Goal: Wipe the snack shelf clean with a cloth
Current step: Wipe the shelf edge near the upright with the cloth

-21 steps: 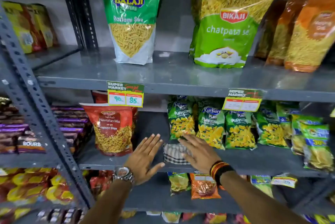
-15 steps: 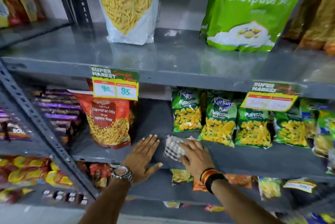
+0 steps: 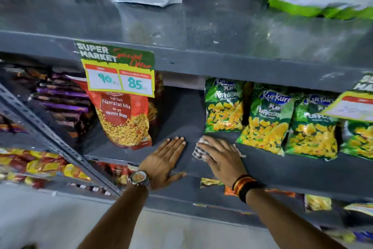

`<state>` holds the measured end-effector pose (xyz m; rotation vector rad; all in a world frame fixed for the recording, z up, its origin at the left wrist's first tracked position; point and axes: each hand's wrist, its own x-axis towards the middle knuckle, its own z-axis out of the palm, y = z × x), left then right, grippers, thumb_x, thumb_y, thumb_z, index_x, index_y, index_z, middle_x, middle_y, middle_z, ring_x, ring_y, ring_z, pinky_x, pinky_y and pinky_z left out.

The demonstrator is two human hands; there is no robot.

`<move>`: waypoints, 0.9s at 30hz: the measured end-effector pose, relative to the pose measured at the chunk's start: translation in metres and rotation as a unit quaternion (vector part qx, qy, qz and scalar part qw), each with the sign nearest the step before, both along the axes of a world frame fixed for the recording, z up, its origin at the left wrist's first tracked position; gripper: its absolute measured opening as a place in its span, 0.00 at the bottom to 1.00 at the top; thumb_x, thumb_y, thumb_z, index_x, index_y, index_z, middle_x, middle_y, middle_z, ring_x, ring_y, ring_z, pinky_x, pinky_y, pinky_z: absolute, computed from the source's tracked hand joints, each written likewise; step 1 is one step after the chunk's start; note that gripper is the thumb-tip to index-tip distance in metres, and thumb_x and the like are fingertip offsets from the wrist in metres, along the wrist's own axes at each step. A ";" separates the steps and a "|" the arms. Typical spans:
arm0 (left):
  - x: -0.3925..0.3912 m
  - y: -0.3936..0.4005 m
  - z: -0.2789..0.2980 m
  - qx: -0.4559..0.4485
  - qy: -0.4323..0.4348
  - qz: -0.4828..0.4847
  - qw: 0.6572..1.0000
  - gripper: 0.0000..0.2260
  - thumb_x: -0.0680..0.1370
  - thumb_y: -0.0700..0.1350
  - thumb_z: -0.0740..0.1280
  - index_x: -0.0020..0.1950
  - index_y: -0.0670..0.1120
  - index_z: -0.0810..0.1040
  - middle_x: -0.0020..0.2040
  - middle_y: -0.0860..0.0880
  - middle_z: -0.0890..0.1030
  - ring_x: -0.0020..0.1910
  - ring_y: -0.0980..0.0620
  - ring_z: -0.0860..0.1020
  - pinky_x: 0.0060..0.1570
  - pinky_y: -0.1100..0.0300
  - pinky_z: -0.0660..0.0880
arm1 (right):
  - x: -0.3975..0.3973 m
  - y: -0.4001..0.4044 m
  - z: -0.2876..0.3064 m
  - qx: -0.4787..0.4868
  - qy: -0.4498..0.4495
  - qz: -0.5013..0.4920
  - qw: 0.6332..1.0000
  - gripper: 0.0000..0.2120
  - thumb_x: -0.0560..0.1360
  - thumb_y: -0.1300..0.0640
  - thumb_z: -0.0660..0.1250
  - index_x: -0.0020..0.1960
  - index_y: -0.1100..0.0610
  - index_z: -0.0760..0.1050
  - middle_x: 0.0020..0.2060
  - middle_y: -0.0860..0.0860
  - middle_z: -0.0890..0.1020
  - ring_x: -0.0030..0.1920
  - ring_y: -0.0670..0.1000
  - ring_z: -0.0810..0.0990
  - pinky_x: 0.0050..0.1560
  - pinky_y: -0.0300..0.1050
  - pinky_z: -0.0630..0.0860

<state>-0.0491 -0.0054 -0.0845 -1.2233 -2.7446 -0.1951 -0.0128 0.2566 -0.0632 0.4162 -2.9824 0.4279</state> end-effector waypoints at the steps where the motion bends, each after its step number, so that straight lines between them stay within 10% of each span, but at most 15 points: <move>1: 0.001 0.000 0.000 -0.002 -0.003 0.001 1.000 0.39 0.81 0.67 0.54 0.81 0.39 0.53 0.81 0.43 0.56 0.81 0.47 0.54 0.78 0.50 0.49 | 0.001 -0.002 0.001 -0.010 0.008 -0.013 1.000 0.19 0.81 0.45 0.52 0.72 0.37 0.63 0.74 0.38 0.64 0.68 0.48 0.68 0.66 0.52 0.68; 9: 0.036 -0.013 0.037 0.007 -0.012 -0.032 0.999 0.35 0.83 0.62 0.53 0.82 0.41 0.49 0.82 0.44 0.50 0.82 0.49 0.45 0.79 0.54 0.41 | 0.015 -0.016 0.033 -0.142 -0.019 -0.041 0.989 0.17 0.81 0.53 0.58 0.68 0.42 0.72 0.62 0.44 0.76 0.62 0.49 0.73 0.64 0.54 0.72; 13: 0.077 -0.062 0.092 0.107 0.024 -0.091 0.990 0.30 0.83 0.54 0.59 0.81 0.40 0.56 0.82 0.44 0.56 0.81 0.45 0.53 0.79 0.45 0.52 | 0.053 -0.044 0.090 -0.279 -0.057 -0.014 0.959 0.16 0.81 0.50 0.61 0.67 0.40 0.73 0.62 0.41 0.75 0.64 0.40 0.74 0.67 0.49 0.73; 27: -0.009 -0.241 0.386 0.196 0.382 0.080 0.899 0.27 0.82 0.50 0.56 0.78 0.38 0.62 0.80 0.38 0.58 0.81 0.39 0.52 0.77 0.36 0.52 | 0.019 -0.238 0.407 -0.331 0.155 0.176 0.914 0.14 0.79 0.68 0.62 0.64 0.64 0.75 0.58 0.52 0.80 0.60 0.41 0.80 0.63 0.38 0.75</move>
